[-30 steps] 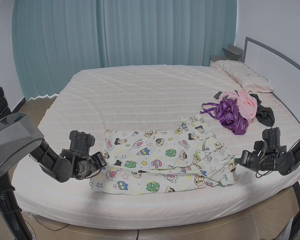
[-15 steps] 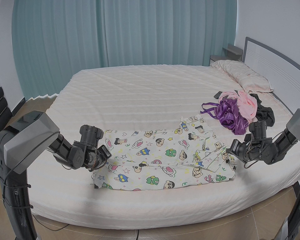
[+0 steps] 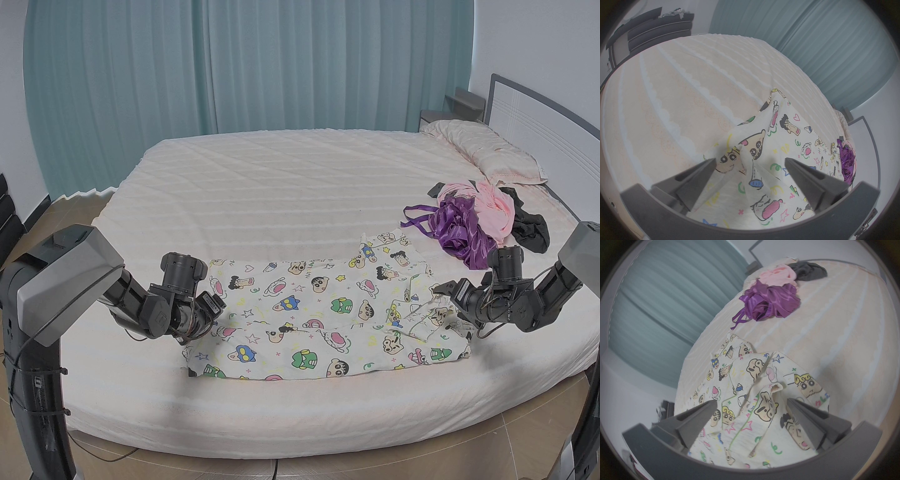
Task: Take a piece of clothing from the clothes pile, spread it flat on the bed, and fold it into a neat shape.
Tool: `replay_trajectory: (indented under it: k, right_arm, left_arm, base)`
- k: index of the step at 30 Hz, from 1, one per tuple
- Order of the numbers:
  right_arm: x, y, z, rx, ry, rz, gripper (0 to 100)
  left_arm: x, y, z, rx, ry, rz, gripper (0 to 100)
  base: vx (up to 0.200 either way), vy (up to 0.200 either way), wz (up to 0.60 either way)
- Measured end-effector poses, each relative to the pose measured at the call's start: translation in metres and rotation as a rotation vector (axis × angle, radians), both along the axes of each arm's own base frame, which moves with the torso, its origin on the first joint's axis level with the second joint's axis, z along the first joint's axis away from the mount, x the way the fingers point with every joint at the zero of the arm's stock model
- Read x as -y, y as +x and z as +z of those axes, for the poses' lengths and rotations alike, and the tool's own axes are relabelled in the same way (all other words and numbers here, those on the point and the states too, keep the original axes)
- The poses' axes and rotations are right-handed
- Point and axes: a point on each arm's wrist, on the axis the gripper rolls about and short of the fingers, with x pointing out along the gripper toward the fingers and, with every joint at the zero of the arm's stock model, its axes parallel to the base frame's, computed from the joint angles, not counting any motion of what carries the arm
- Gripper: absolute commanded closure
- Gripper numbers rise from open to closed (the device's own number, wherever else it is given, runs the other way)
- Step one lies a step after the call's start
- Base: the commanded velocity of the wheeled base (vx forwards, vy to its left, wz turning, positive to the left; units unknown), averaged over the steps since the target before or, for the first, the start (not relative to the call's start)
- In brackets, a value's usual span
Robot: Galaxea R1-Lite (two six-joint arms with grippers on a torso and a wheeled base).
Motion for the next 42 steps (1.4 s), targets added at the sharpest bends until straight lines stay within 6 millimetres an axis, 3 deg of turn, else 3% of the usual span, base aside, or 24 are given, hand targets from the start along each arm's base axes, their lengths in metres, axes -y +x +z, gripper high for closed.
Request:
replay_trajectory:
  k: [5,12,19,28,29,36,42]
  right_arm:
    - [-0.001,-0.003,0.009,-0.018,0.141,-0.103,0]
    - [-0.011,-0.008,0.017,-0.024,0.192,-0.171,0]
    - [-0.021,0.0,-0.002,-0.032,0.124,-0.205,0]
    - [-0.029,0.011,-0.014,-0.035,0.11,-0.185,0]
    - [-0.03,0.012,-0.016,-0.036,0.108,-0.184,100]
    - [-0.032,0.017,-0.025,-0.039,0.048,-0.156,100]
    - [-0.031,0.015,-0.022,-0.041,0.045,-0.162,100]
  left_arm:
    - [-0.009,-0.007,0.002,-0.016,-0.028,0.034,0]
    - [-0.022,-0.041,0.016,-0.067,-0.141,0.042,0]
    - [-0.025,-0.065,0.026,-0.09,-0.206,0.045,0]
    - [-0.019,-0.067,0.035,-0.05,-0.286,0.054,0]
    - [-0.019,-0.067,0.036,-0.048,-0.287,0.053,0]
    - [-0.019,-0.069,0.037,-0.045,-0.291,0.052,0]
    - [-0.019,-0.069,0.038,-0.043,-0.291,0.051,0]
  base:
    - [0.0,0.0,0.0]
    - [0.0,0.0,0.0]
    - [0.0,0.0,0.0]
    - [0.0,0.0,0.0]
    - [0.0,0.0,0.0]
    - [0.0,0.0,0.0]
    - [0.0,0.0,0.0]
